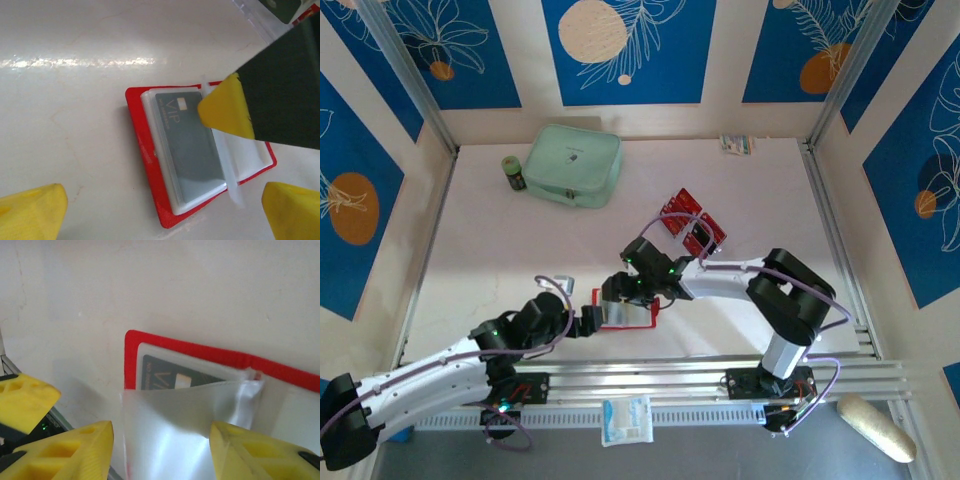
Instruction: Put the credit cards into the card holder
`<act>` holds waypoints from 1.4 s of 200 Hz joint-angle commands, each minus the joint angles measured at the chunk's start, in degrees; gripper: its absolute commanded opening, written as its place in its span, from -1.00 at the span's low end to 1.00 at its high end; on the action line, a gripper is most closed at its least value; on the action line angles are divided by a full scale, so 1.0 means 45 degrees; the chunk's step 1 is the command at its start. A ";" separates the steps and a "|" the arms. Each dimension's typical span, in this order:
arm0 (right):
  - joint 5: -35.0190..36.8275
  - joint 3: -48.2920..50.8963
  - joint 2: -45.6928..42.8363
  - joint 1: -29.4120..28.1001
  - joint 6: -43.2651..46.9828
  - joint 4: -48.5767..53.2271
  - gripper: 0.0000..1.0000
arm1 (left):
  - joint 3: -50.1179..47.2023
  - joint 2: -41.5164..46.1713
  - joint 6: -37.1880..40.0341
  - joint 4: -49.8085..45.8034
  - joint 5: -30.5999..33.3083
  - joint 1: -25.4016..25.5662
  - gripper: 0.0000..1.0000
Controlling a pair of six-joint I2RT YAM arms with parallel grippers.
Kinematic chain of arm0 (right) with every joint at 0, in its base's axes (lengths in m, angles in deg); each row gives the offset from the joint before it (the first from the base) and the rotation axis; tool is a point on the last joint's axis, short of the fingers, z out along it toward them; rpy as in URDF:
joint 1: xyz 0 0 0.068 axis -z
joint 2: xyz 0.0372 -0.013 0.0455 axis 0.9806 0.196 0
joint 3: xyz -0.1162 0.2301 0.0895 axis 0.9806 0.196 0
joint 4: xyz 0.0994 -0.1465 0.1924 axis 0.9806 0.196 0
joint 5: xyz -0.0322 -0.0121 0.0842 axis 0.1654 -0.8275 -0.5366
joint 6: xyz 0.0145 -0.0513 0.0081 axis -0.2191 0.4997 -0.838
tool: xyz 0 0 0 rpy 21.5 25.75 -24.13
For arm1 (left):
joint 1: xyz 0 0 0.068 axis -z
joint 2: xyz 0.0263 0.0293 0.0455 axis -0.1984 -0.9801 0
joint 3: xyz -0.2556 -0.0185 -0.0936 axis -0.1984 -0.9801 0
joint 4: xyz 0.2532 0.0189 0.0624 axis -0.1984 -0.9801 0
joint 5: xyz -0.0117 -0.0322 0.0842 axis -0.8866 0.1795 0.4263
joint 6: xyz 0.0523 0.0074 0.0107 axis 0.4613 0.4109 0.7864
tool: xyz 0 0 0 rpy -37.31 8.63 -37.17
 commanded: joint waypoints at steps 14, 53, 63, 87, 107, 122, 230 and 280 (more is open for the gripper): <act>-0.0458 -0.0189 0.0457 -0.0099 -0.0916 -0.1344 0.08 | -0.0282 0.0106 -0.0146 -0.0493 0.0045 -0.0111 1.00; -0.0387 0.0300 0.0403 -0.0112 -0.1498 -0.1942 0.08 | -0.0483 -0.0122 -0.0148 -0.0264 -0.0037 -0.0110 1.00; -0.0389 0.0413 0.0386 -0.0114 -0.1620 -0.2113 0.08 | -0.0524 -0.0305 -0.0134 -0.0112 -0.0058 -0.0110 1.00; -0.0417 0.0630 0.0337 -0.0131 -0.1877 -0.2397 0.08 | -0.0532 -0.0914 -0.0153 0.0398 -0.0097 -0.0110 1.00; -0.0399 0.0672 0.0342 -0.0162 -0.1975 -0.2478 0.08 | -0.0397 -0.1649 -0.0062 0.0879 -0.0097 -0.0110 1.00; -0.0350 0.0708 0.0333 -0.0190 -0.2032 -0.2493 0.09 | -0.0194 -0.2266 0.0055 0.1234 -0.0102 -0.0095 1.00; -0.0501 0.0869 0.0141 -0.0219 -0.2020 -0.2735 0.09 | 0.0694 -0.5948 0.0200 0.2435 0.0502 -0.0110 1.00; -0.0245 0.1223 -0.1078 0.0182 -0.1104 -0.1771 0.08 | 0.0228 -0.6140 -0.0501 0.2015 0.0811 -0.0110 0.87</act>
